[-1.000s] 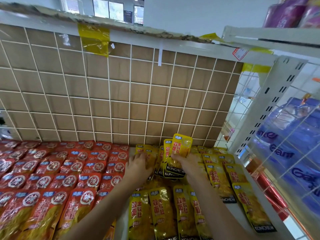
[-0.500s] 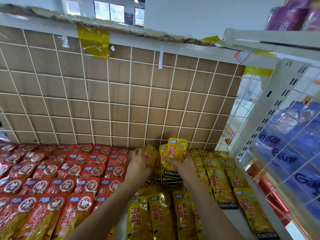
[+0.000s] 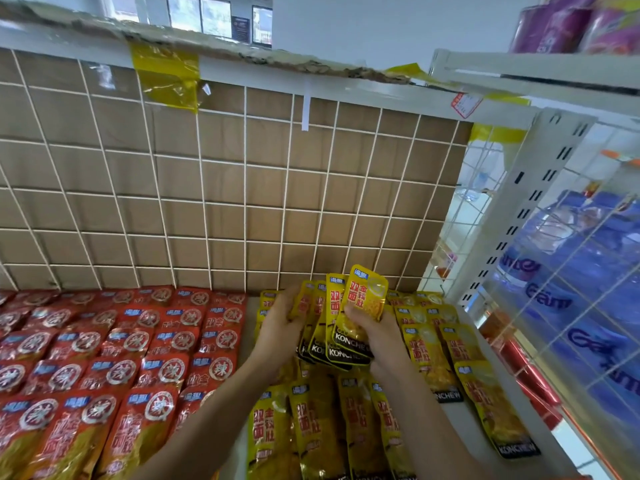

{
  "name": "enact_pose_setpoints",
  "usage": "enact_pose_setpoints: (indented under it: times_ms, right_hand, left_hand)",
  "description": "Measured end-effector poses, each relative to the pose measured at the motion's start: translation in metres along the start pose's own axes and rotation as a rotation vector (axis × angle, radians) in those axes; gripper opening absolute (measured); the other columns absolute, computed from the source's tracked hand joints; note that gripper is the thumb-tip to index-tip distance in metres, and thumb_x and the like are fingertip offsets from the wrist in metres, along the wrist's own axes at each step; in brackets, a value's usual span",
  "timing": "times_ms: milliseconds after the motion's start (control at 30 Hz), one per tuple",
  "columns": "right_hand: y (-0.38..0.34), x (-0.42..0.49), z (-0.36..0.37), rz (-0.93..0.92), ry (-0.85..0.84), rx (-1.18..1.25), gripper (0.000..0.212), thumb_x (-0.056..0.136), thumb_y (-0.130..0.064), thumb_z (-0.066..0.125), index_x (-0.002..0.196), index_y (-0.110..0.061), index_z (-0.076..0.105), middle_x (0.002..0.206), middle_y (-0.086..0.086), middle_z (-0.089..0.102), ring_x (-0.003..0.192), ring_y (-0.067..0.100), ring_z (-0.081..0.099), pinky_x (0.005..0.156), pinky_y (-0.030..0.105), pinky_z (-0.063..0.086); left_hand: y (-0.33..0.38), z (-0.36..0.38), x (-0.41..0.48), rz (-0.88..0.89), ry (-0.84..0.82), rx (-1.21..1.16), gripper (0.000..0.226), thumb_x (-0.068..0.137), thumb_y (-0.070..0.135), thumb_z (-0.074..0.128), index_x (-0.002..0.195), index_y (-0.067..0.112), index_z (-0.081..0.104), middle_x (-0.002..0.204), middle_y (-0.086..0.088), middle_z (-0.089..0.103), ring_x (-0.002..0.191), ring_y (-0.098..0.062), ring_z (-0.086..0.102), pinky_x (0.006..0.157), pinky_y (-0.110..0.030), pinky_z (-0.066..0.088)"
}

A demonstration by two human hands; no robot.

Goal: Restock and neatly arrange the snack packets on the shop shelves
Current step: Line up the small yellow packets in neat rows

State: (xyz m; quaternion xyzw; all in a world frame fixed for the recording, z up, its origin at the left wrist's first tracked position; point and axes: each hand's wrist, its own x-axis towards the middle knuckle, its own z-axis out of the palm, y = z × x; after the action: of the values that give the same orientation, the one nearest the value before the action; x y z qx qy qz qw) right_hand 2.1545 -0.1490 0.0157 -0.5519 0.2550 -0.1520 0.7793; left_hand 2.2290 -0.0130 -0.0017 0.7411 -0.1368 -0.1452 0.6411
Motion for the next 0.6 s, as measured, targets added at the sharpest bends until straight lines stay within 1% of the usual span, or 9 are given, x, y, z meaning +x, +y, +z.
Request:
enact_pose_setpoints:
  times_ms: [33, 133, 200, 300, 367, 433, 500, 533, 600]
  right_hand:
    - [0.001, -0.004, -0.002, -0.003, 0.011, 0.02, 0.036, 0.078, -0.013, 0.071, 0.111, -0.009, 0.059, 0.098, 0.01, 0.071, 0.082, 0.022, 0.07, 0.06, 0.031, 0.056]
    - [0.001, -0.019, -0.01, -0.028, 0.069, 0.018, 0.036, 0.077, -0.019, 0.072, 0.11, -0.013, 0.06, 0.098, 0.008, 0.071, 0.085, 0.025, 0.07, 0.069, 0.036, 0.057]
    - [-0.001, -0.029, -0.02, -0.083, 0.066, -0.037, 0.025, 0.081, -0.017, 0.068, 0.105, -0.013, 0.064, 0.091, 0.004, 0.073, 0.08, 0.021, 0.071, 0.065, 0.032, 0.056]
    - [-0.001, -0.042, -0.036, -0.16, 0.091, -0.162, 0.012, 0.085, -0.014, 0.062, 0.095, -0.02, 0.067, 0.086, -0.002, 0.074, 0.08, 0.016, 0.07, 0.068, 0.027, 0.054]
    - [-0.002, -0.05, -0.049, -0.231, 0.112, -0.231, 0.012, 0.086, -0.014, 0.061, 0.088, -0.025, 0.066, 0.083, -0.007, 0.073, 0.08, 0.011, 0.069, 0.069, 0.022, 0.054]
    - [-0.002, -0.056, -0.065, -0.267, 0.153, -0.261, 0.017, 0.084, -0.018, 0.063, 0.1, -0.024, 0.063, 0.091, -0.005, 0.073, 0.086, 0.013, 0.069, 0.077, 0.029, 0.055]
    - [-0.002, -0.062, -0.081, -0.305, 0.199, -0.289, 0.032, 0.08, -0.022, 0.067, 0.111, -0.023, 0.058, 0.097, -0.004, 0.072, 0.091, 0.015, 0.068, 0.083, 0.036, 0.054]
    - [-0.001, -0.065, -0.091, -0.323, 0.226, -0.306, 0.035, 0.079, -0.022, 0.068, 0.112, -0.025, 0.056, 0.097, -0.006, 0.072, 0.092, 0.013, 0.068, 0.083, 0.036, 0.053]
    - [0.001, -0.068, -0.106, -0.331, 0.275, -0.34, 0.033, 0.081, -0.023, 0.066, 0.112, -0.026, 0.055, 0.097, -0.008, 0.072, 0.093, 0.01, 0.067, 0.084, 0.033, 0.051]
  left_hand:
    - [0.004, 0.006, -0.002, -0.03, -0.04, -0.055, 0.04, 0.095, 0.007, 0.046, 0.13, 0.024, 0.047, 0.119, -0.003, 0.062, 0.107, -0.018, 0.06, 0.093, -0.042, 0.049]
    - [0.017, 0.024, -0.015, -0.089, -0.124, -0.115, 0.028, 0.098, 0.027, 0.043, 0.125, 0.025, 0.049, 0.107, 0.003, 0.064, 0.098, -0.016, 0.061, 0.087, -0.034, 0.049]
    - [0.027, 0.036, -0.029, -0.094, -0.2, -0.138, 0.031, 0.096, 0.033, 0.046, 0.125, 0.025, 0.044, 0.112, 0.005, 0.059, 0.099, -0.01, 0.059, 0.08, -0.023, 0.049]
    - [0.03, 0.058, -0.045, -0.085, -0.321, -0.184, 0.043, 0.09, 0.038, 0.054, 0.129, 0.024, 0.042, 0.109, 0.011, 0.062, 0.094, -0.001, 0.061, 0.07, -0.012, 0.049]
    - [0.03, 0.071, -0.052, -0.064, -0.369, -0.185, 0.04, 0.089, 0.037, 0.055, 0.126, 0.028, 0.042, 0.109, 0.013, 0.062, 0.096, 0.0, 0.061, 0.074, -0.013, 0.049]
    - [0.031, 0.082, -0.059, -0.052, -0.424, -0.167, 0.037, 0.092, 0.031, 0.053, 0.127, 0.031, 0.04, 0.112, 0.015, 0.06, 0.098, 0.005, 0.059, 0.081, -0.013, 0.048]
    - [0.032, 0.094, -0.065, -0.043, -0.492, -0.14, 0.033, 0.094, 0.022, 0.051, 0.123, 0.032, 0.039, 0.102, 0.021, 0.057, 0.084, 0.016, 0.058, 0.069, -0.004, 0.045]
    - [0.032, 0.1, -0.068, -0.05, -0.525, -0.127, 0.033, 0.095, 0.019, 0.051, 0.121, 0.033, 0.039, 0.1, 0.023, 0.056, 0.079, 0.018, 0.057, 0.065, -0.002, 0.043]
    - [0.029, 0.111, -0.073, -0.068, -0.561, -0.08, 0.032, 0.094, 0.017, 0.052, 0.114, 0.04, 0.04, 0.099, 0.024, 0.056, 0.08, 0.018, 0.055, 0.063, 0.0, 0.041]
